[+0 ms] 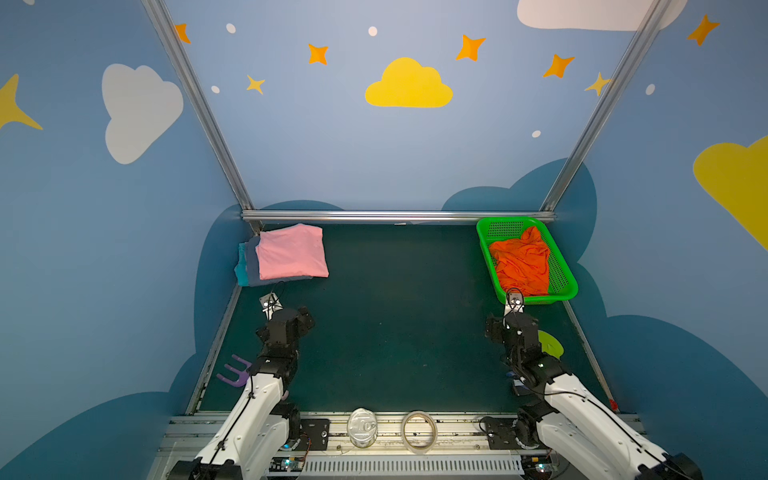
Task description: Fold and stack the t-shirts
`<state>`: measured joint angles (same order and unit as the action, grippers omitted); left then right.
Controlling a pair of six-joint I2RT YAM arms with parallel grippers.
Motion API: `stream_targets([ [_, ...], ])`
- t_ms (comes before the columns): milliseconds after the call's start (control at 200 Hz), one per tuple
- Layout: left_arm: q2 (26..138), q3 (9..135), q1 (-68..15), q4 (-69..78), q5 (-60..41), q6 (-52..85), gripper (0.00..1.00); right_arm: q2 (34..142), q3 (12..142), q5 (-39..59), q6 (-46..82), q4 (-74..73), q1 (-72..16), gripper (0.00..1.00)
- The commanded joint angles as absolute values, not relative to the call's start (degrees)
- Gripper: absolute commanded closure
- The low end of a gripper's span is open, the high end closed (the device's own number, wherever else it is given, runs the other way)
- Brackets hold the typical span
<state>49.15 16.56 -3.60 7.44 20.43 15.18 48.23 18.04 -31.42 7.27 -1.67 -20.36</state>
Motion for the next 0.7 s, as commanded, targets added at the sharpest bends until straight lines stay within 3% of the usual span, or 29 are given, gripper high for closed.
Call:
stream_targets([
  [0,54.3,13.7,-2.8,21.0,23.7,12.5,0.0,54.0,16.5,-33.6,8.4,-10.0,-18.0,0.09],
  [160,65.1,19.4,-1.3,23.4,20.0,10.4,0.0,62.6,26.2,-36.4,10.8,-1.2,-17.2,0.09],
  [320,77.2,25.9,-1.0,28.3,19.2,8.6,0.0,70.8,27.1,-35.1,4.9,-16.0,-15.9,0.09],
  [436,85.2,25.2,-0.3,40.6,19.4,8.3,0.0,75.8,28.2,-23.8,0.6,-23.3,-13.3,0.09],
  [531,85.8,25.5,-0.4,38.8,8.8,2.9,0.0,81.2,31.2,-15.2,-5.3,-24.1,-11.6,0.09],
  [616,88.5,21.8,0.0,49.5,6.4,3.4,0.0,81.2,32.1,-5.6,1.8,-20.3,-5.3,0.09],
  [636,88.7,21.7,0.0,49.7,6.6,3.7,0.0,82.1,30.5,-2.0,2.0,-23.7,-3.1,0.1],
  [651,88.5,22.0,0.0,48.6,6.7,3.6,0.0,83.0,28.7,0.7,-0.5,-28.8,-2.2,0.04],
  [696,87.1,24.0,0.6,42.1,5.0,2.8,0.0,85.4,24.5,1.8,4.0,-41.3,-0.2,0.03],
])
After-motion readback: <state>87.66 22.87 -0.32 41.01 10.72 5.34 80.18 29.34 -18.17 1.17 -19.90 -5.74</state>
